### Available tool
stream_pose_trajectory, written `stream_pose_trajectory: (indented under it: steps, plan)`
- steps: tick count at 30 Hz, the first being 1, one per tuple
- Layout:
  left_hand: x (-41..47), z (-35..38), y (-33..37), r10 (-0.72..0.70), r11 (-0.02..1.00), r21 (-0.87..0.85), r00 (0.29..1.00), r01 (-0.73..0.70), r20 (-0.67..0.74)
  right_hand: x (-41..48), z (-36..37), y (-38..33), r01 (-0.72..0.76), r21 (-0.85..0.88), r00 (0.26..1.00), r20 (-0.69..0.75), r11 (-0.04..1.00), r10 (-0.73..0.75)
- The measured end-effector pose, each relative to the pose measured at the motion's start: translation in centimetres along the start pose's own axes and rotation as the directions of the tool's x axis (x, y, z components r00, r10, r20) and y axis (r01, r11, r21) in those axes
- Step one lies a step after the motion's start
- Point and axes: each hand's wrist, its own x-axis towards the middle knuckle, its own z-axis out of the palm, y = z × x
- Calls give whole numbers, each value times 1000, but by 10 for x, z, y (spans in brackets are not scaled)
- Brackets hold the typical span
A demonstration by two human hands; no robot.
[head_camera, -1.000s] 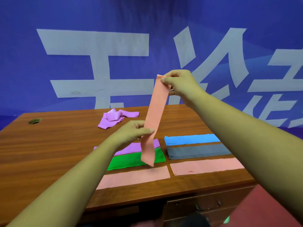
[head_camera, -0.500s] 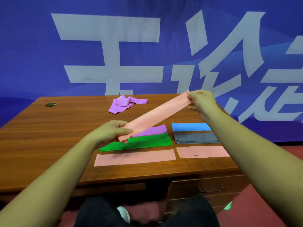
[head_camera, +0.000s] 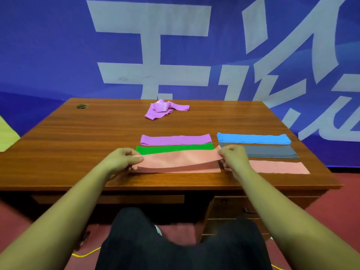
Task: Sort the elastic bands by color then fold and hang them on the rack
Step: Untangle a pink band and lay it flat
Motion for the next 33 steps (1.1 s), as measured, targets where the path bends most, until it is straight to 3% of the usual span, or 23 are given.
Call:
stream_pose_trajectory:
  steps: [7,12,22,29,33]
  plan:
    - [3,1,-11,128,968,239,971,-77,-204,2,13,12,56,-269,998,2,961,-57]
    - [1,9,-21,208,866,498,933,-37,-292,4,18,21,112,-442,993,27,890,-112]
    - [3,16,-37,329,857,503,869,-112,-368,-2,24,42,201,-485,960,-77,851,-270]
    - [4,23,-33,340,733,679,881,-29,-330,-9,30,43,256,-696,924,-29,671,-382]
    - [9,12,-22,390,762,644,843,-69,-371,1,27,18,292,-701,908,-10,651,-418]
